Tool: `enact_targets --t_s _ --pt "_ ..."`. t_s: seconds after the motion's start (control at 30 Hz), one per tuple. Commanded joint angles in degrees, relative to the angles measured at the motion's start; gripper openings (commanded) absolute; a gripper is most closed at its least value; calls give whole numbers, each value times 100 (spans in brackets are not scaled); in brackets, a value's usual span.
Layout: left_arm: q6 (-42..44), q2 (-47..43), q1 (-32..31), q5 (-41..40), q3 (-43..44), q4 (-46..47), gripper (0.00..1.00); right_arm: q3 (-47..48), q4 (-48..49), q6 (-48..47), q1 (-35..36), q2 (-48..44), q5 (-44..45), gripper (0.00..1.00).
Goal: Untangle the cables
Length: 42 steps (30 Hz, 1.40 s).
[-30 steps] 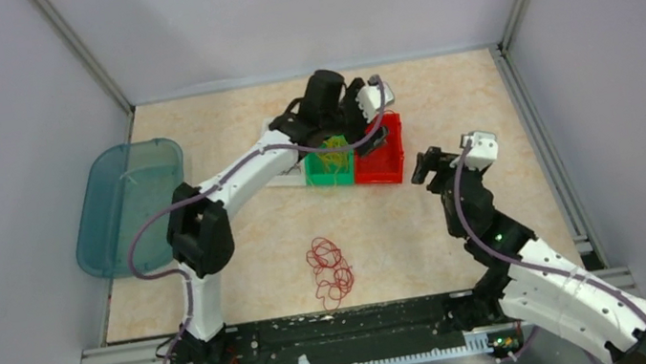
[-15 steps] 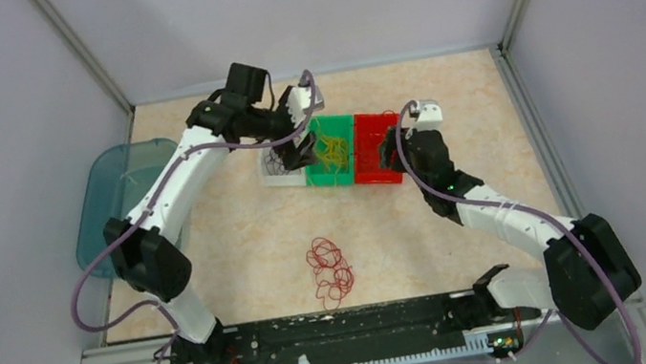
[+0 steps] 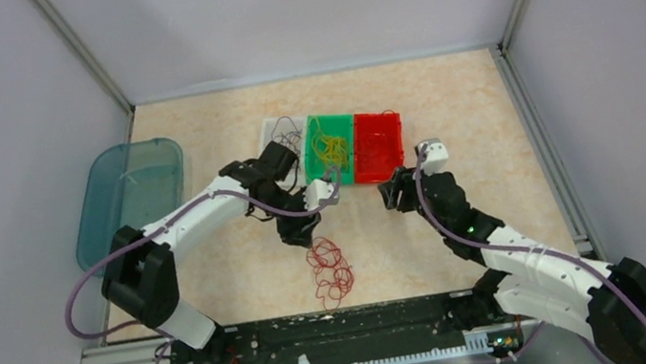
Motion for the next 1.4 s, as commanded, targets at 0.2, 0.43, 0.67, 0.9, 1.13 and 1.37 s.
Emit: enact_targets --t_s 0.2,0.43,0.67,0.9,1.13,1.37 --pt "-695 534 -420 28 -79 946 60 16 70 193 50 -173 126 51" --pt "-839 554 -523 -44 -356 1228 60 84 84 157 53 -169 223 50" --pt "-876 532 -533 -487 -500 1539 48 81 87 181 47 -232 234 48" --pt "-828 308 -533 -573 -407 1605 11 38 78 211 48 -381 224 46" --pt "-731 175 -533 -677 -351 1587 0 26 56 205 47 -482 220 46" --pt "-536 -395 -530 -626 466 961 0 -341 1342 -184 55 -547 -1188 55"
